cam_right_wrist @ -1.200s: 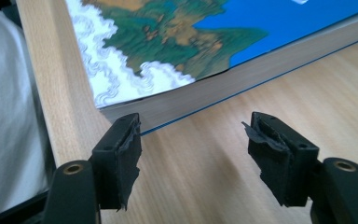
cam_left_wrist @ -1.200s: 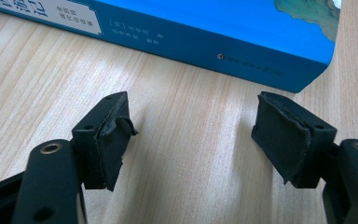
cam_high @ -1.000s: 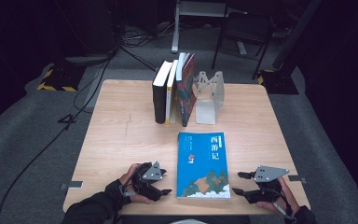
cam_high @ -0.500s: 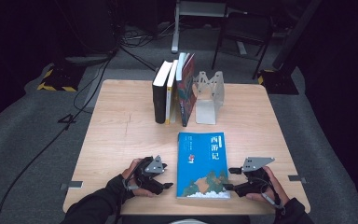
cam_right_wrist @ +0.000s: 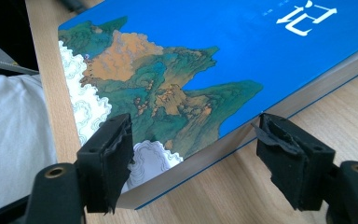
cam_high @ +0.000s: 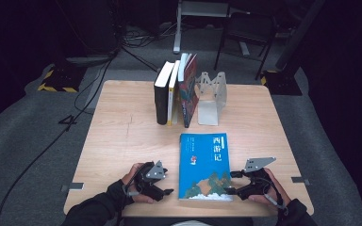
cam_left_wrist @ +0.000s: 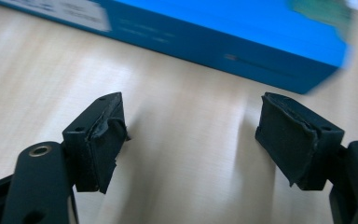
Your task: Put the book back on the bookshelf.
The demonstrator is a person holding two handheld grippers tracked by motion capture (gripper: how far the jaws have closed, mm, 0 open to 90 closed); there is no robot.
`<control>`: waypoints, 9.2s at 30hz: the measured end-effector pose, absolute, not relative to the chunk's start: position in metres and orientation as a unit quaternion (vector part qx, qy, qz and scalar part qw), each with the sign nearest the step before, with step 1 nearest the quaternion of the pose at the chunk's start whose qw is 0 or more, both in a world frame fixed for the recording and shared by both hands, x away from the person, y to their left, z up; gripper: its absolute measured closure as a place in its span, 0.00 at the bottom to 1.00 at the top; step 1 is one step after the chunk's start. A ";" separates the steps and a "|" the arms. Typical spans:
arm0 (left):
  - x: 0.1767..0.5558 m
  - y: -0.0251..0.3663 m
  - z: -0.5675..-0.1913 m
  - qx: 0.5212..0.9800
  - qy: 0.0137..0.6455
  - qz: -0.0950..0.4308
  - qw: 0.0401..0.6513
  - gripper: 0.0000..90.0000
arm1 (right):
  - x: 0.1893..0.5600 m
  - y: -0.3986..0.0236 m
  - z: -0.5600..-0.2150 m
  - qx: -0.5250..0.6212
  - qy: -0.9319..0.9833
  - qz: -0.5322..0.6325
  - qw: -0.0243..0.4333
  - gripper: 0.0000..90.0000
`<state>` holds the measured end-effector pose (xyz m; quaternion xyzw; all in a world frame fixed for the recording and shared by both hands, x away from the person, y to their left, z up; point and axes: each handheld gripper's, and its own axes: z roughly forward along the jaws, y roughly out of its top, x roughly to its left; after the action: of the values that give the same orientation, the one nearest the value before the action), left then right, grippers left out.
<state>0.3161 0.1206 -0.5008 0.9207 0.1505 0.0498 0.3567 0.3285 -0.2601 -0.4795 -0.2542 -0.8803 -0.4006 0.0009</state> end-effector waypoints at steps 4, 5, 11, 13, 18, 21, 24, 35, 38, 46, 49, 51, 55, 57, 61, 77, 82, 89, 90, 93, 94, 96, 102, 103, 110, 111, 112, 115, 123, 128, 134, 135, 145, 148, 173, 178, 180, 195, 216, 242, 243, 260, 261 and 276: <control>0.301 0.114 -0.501 0.922 0.150 0.043 0.353 0.20 | 0.325 -0.259 -0.480 -0.259 -0.877 -0.404 -0.003 0.31; 0.299 0.113 -0.501 0.923 0.149 0.043 0.353 0.19 | 0.324 -0.258 -0.480 -0.260 -0.878 -0.403 -0.007 0.31; 0.292 0.098 -0.503 0.917 0.170 0.058 0.355 0.17 | 0.321 -0.255 -0.480 -0.265 -0.875 -0.404 -0.019 0.30; 0.294 0.095 -0.503 0.914 0.179 0.061 0.358 0.17 | 0.321 -0.254 -0.479 -0.264 -0.876 -0.402 -0.025 0.30; 0.295 0.087 -0.504 0.913 0.177 0.067 0.362 0.15 | 0.319 -0.253 -0.479 -0.267 -0.875 -0.404 -0.029 0.30; 0.296 0.087 -0.504 0.915 0.172 0.065 0.359 0.15 | 0.319 -0.253 -0.479 -0.267 -0.874 -0.404 -0.031 0.30; 0.298 0.089 -0.504 0.916 0.164 0.064 0.360 0.15 | 0.318 -0.253 -0.479 -0.266 -0.875 -0.403 -0.034 0.31; 0.309 0.108 -0.501 0.920 0.174 0.058 0.345 0.15 | 0.317 -0.252 -0.479 -0.257 -0.876 -0.407 -0.032 0.31; 0.321 0.121 -0.501 0.913 0.212 0.070 0.341 0.14 | 0.316 -0.247 -0.478 -0.246 -0.879 -0.409 -0.023 0.31; 0.344 0.137 -0.502 0.908 0.241 0.080 0.333 0.04 | 0.312 -0.233 -0.478 -0.238 -0.880 -0.410 -0.024 0.31; 0.355 0.145 -0.502 0.905 0.255 0.085 0.330 0.04 | 0.309 -0.227 -0.479 -0.223 -0.886 -0.405 -0.030 0.34; 0.363 0.150 -0.502 0.901 0.265 0.089 0.331 0.05 | 0.307 -0.223 -0.480 -0.212 -0.889 -0.404 -0.025 0.38; 0.377 0.153 -0.502 0.898 0.279 0.097 0.326 0.03 | 0.301 -0.222 -0.480 -0.197 -0.900 -0.385 -0.056 0.38; 0.384 0.155 -0.502 0.892 0.288 0.111 0.330 0.05 | 0.301 -0.229 -0.480 -0.208 -0.897 -0.381 -0.083 0.38; 0.396 0.158 -0.502 0.886 0.303 0.119 0.331 0.06 | 0.310 -0.240 -0.482 -0.264 -0.879 -0.382 -0.112 0.30; 0.370 0.147 -0.487 0.878 0.275 0.117 0.373 0.22 | 0.339 -0.230 -0.498 -0.327 -0.855 -0.342 -0.211 0.24; 0.354 0.125 -0.480 0.887 0.230 0.110 0.384 0.22 | 0.339 -0.229 -0.497 -0.329 -0.855 -0.343 -0.207 0.22; 0.343 0.106 -0.479 0.893 0.206 0.111 0.384 0.21 | 0.340 -0.228 -0.493 -0.329 -0.853 -0.345 -0.214 0.21; 0.340 0.102 -0.479 0.896 0.199 0.113 0.380 0.21 | 0.340 -0.227 -0.493 -0.332 -0.850 -0.346 -0.217 0.21; 0.336 0.097 -0.478 0.899 0.182 0.112 0.381 0.21 | 0.340 -0.225 -0.492 -0.330 -0.851 -0.339 -0.229 0.21; 0.335 0.095 -0.478 0.899 0.180 0.109 0.384 0.21 | 0.339 -0.224 -0.490 -0.330 -0.849 -0.341 -0.234 0.21; 0.333 0.093 -0.477 0.901 0.176 0.105 0.384 0.21 | 0.339 -0.223 -0.487 -0.327 -0.846 -0.345 -0.240 0.21; 0.328 0.079 -0.479 0.907 0.147 0.101 0.381 0.21 | 0.340 -0.222 -0.475 -0.324 -0.838 -0.363 -0.249 0.21; 0.327 0.076 -0.479 0.907 0.148 0.099 0.383 0.21 | 0.341 -0.220 -0.473 -0.320 -0.837 -0.363 -0.253 0.21; 0.325 0.073 -0.474 0.906 0.142 0.106 0.385 0.20 | 0.344 -0.218 -0.467 -0.314 -0.838 -0.363 -0.259 0.20; 0.323 0.076 -0.473 0.906 0.144 0.104 0.385 0.20 | 0.345 -0.218 -0.466 -0.315 -0.837 -0.366 -0.257 0.20; 0.322 0.076 -0.473 0.907 0.141 0.104 0.384 0.20 | 0.346 -0.218 -0.466 -0.317 -0.835 -0.370 -0.255 0.20; 0.320 0.072 -0.475 0.909 0.137 0.106 0.379 0.19 | 0.347 -0.220 -0.465 -0.326 -0.831 -0.377 -0.248 0.20; 0.322 0.050 -0.479 0.905 0.139 0.135 0.379 0.27 | 0.349 -0.219 -0.462 -0.327 -0.827 -0.385 -0.248 0.20; 0.322 0.050 -0.475 0.902 0.122 0.139 0.390 0.44 | 0.350 -0.221 -0.465 -0.331 -0.829 -0.383 -0.238 0.20; 0.325 0.063 -0.465 0.890 0.140 0.129 0.414 0.81 | 0.350 -0.226 -0.468 -0.333 -0.832 -0.384 -0.223 0.21; 0.326 0.064 -0.464 0.892 0.133 0.130 0.413 0.83 | 0.350 -0.227 -0.468 -0.332 -0.831 -0.386 -0.224 0.22; 0.344 0.106 -0.458 0.891 0.134 0.076 0.428 0.83 | 0.347 -0.255 -0.464 -0.293 -0.836 -0.410 -0.218 0.32; 0.350 0.127 -0.459 0.884 0.144 0.060 0.440 0.81 | 0.351 -0.259 -0.462 -0.289 -0.837 -0.405 -0.225 0.31; 0.371 0.203 -0.464 0.870 0.220 0.080 0.434 0.84 | 0.377 -0.215 -0.478 -0.139 -0.881 -0.376 -0.253 0.48; 0.356 0.173 -0.451 0.882 0.191 0.107 0.416 0.62 | 0.378 -0.219 -0.474 -0.151 -0.868 -0.396 -0.259 0.58; 0.350 0.159 -0.448 0.882 0.177 0.106 0.424 0.53 | 0.377 -0.217 -0.471 -0.149 -0.869 -0.391 -0.264 0.58; 0.336 0.100 -0.460 0.915 0.163 0.166 0.329 0.37 | 0.345 -0.196 -0.460 -0.101 -0.882 -0.388 -0.246 0.72; 0.354 0.136 -0.457 0.908 0.127 0.134 0.376 0.73 | 0.359 -0.179 -0.468 -0.082 -0.886 -0.407 -0.205 0.76; 0.341 0.037 -0.451 0.908 0.177 0.166 0.342 0.68 | 0.345 -0.207 -0.452 -0.119 -0.883 -0.397 -0.218 0.75; 0.339 0.034 -0.451 0.907 0.173 0.177 0.340 0.70 | 0.345 -0.207 -0.451 -0.119 -0.884 -0.395 -0.219 0.75; 0.347 0.054 -0.446 0.880 0.187 0.141 0.414 0.84 | 0.370 -0.253 -0.464 -0.217 -0.871 -0.408 -0.169 0.44; 0.347 0.055 -0.446 0.877 0.187 0.143 0.418 0.84 | 0.372 -0.255 -0.466 -0.225 -0.870 -0.409 -0.161 0.44; 0.347 0.069 -0.436 0.864 0.189 0.134 0.447 0.85 | 0.384 -0.244 -0.490 -0.235 -0.887 -0.364 -0.161 0.47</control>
<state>0.3473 0.0686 -0.4362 0.8637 0.1891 0.1344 0.4474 0.3841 -0.2437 -0.4895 -0.2350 -0.8868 -0.3641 -0.1605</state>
